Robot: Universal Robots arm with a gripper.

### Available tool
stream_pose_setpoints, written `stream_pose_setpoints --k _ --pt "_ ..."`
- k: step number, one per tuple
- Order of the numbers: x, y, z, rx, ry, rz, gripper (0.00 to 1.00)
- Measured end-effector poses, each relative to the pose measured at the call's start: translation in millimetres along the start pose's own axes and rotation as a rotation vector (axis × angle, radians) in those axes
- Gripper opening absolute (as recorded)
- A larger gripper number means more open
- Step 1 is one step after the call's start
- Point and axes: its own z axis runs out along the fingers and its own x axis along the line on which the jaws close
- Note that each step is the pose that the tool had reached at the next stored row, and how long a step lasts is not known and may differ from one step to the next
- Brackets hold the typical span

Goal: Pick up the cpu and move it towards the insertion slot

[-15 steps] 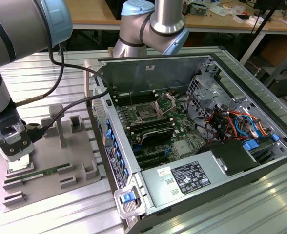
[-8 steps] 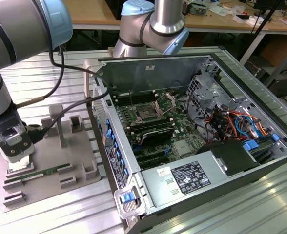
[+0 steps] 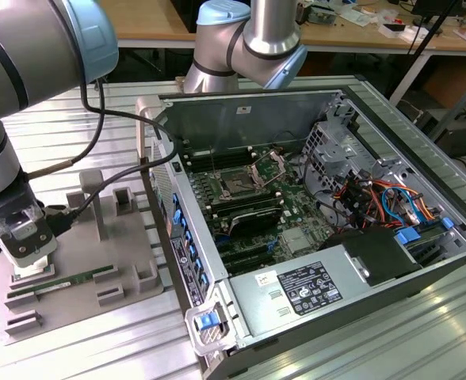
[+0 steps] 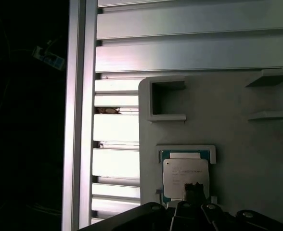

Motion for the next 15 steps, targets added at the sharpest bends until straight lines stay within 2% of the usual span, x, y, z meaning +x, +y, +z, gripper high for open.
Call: stream_pose_setpoints --k 15 --pt "0.0 -0.6 6.7 0.0001 0.0001 0.000 0.11"
